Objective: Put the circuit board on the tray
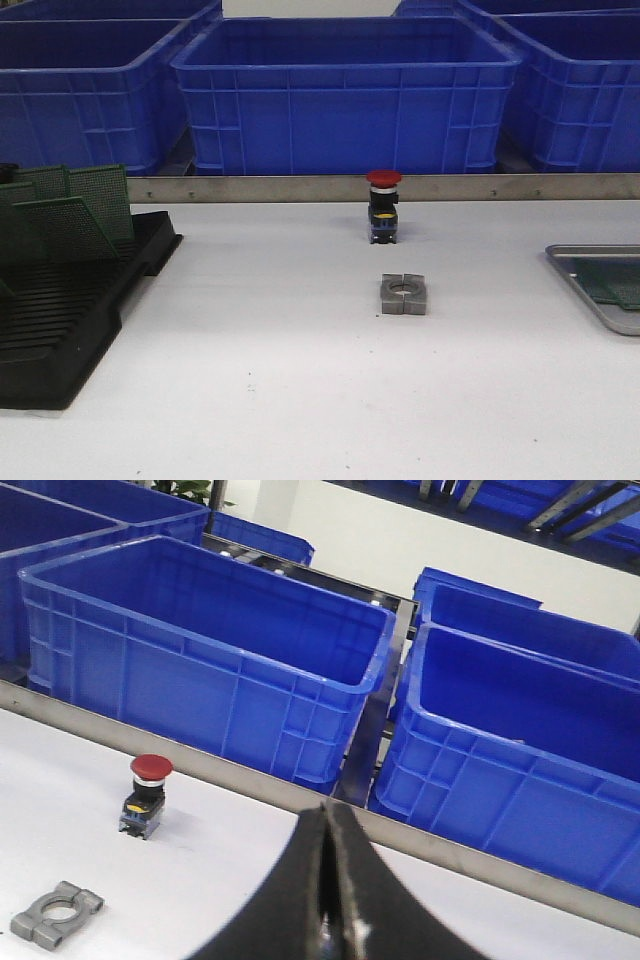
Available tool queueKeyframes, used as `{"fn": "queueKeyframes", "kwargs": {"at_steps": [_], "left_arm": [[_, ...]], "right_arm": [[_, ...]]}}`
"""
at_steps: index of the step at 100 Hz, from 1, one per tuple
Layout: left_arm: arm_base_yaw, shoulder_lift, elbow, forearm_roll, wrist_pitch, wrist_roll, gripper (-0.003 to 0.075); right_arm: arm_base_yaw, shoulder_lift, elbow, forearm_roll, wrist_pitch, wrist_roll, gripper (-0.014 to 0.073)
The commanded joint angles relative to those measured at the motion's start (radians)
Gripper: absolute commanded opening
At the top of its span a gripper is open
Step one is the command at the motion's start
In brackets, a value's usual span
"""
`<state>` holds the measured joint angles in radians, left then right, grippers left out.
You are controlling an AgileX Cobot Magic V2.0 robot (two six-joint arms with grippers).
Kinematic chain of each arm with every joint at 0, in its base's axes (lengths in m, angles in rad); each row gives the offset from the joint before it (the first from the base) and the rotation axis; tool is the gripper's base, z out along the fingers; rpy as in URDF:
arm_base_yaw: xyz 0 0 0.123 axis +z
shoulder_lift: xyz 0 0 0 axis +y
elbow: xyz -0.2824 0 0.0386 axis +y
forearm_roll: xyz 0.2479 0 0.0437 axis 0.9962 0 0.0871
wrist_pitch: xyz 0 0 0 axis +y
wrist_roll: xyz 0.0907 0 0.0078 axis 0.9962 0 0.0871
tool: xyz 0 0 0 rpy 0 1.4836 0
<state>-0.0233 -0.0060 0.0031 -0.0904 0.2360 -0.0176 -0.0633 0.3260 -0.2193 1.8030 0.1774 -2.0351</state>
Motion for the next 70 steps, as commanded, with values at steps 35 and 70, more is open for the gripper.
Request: {"fn": "queueKeyframes", "kwargs": {"at_steps": [35, 70], "left_arm": [[-0.001, -0.027, 0.02, -0.009, -0.071, -0.009, -0.002], [-0.001, -0.027, 0.02, -0.009, -0.071, -0.009, -0.002]], "right_arm": [[0.003, 0.009, 0.0, -1.204, -0.145, 1.309, -0.006], [0.01, -0.231, 0.248, -1.928, -0.257, 2.128, -0.006]]}}
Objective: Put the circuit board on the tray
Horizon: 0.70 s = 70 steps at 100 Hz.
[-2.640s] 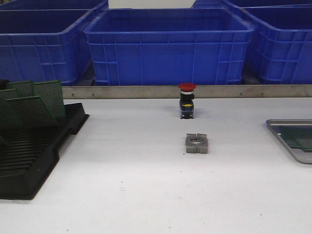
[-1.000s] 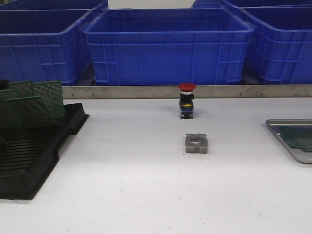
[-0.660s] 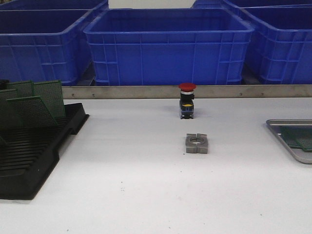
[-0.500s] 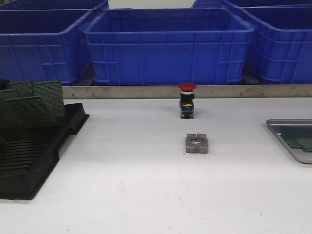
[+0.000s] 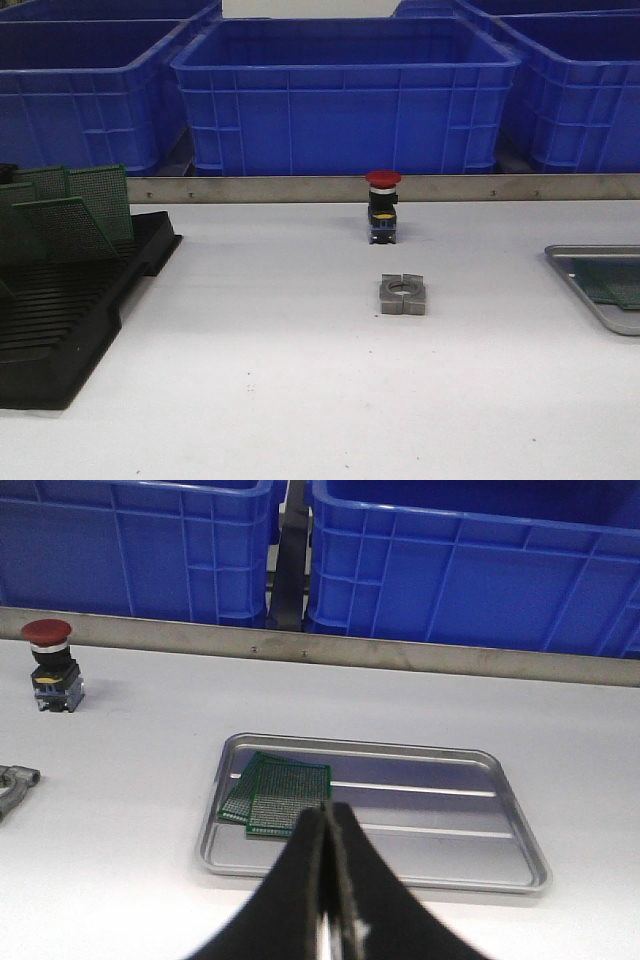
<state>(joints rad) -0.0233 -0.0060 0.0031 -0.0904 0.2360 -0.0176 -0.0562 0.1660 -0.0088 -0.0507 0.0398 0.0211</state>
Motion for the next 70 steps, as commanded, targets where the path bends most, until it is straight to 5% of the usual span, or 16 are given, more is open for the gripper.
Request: {"fn": "queueKeyframes", "kwargs": {"at_steps": [1, 10, 70], "left_arm": [[-0.001, -0.027, 0.02, -0.009, -0.071, -0.009, -0.002], [-0.001, -0.027, 0.02, -0.009, -0.071, -0.009, -0.002], [-0.001, -0.027, 0.02, -0.009, -0.074, -0.007, -0.002]], "right_arm": [[0.003, -0.09, 0.041, -0.074, -0.119, 0.072, -0.006], [0.001, -0.203, 0.036, -0.075, -0.019, 0.072, -0.006], [0.002, -0.198, 0.035, -0.075, -0.027, 0.072, -0.006]]}}
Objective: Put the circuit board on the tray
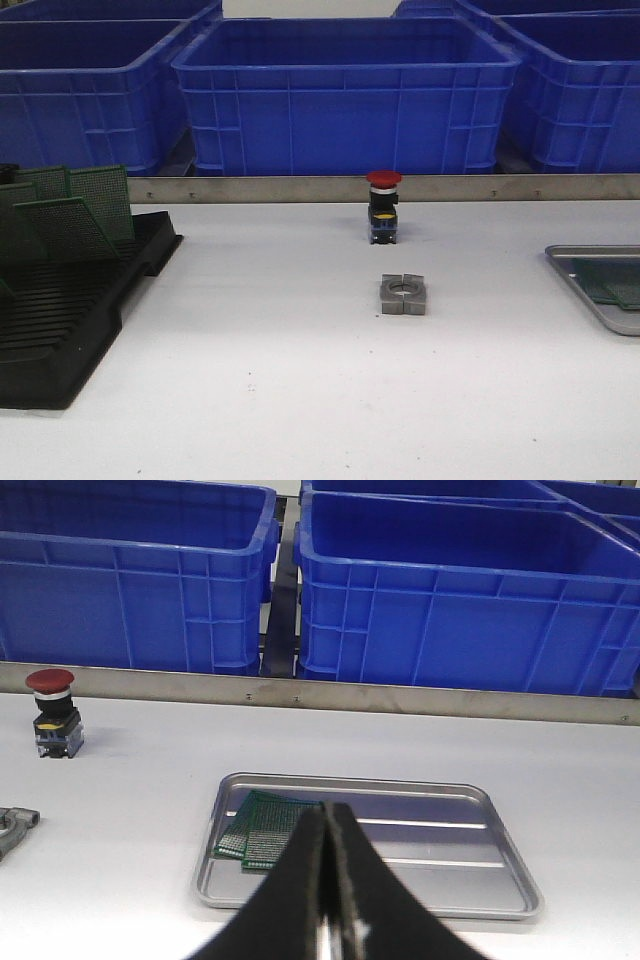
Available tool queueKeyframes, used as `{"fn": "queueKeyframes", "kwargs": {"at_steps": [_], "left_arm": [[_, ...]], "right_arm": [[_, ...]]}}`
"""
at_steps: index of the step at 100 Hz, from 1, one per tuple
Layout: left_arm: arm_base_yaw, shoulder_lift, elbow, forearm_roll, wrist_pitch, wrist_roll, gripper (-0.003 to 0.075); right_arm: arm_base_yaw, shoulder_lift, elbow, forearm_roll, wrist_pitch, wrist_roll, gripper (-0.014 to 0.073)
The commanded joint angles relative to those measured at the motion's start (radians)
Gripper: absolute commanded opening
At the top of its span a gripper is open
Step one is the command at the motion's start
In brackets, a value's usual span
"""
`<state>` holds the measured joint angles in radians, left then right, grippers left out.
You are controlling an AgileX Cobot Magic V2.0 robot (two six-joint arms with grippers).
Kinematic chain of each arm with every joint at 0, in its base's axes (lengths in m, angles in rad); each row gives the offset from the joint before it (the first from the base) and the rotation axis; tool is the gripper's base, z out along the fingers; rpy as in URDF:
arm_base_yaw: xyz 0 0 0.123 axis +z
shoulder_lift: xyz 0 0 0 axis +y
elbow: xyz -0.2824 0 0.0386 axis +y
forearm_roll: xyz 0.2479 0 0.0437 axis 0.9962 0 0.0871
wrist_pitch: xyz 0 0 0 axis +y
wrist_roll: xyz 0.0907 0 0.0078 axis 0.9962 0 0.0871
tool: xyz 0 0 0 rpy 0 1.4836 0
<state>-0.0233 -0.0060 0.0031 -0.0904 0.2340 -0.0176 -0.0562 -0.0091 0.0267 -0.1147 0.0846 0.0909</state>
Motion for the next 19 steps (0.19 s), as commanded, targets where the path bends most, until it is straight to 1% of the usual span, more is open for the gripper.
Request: {"fn": "queueKeyframes", "kwargs": {"at_steps": [1, 19], "left_arm": [[-0.001, -0.027, 0.02, -0.009, -0.072, -0.007, -0.002], [-0.001, -0.027, 0.02, -0.009, -0.072, -0.007, -0.002]], "right_arm": [[0.002, -0.023, 0.0, -0.011, -0.072, 0.002, -0.006], [0.002, -0.023, 0.0, -0.011, -0.072, 0.002, -0.006]]}}
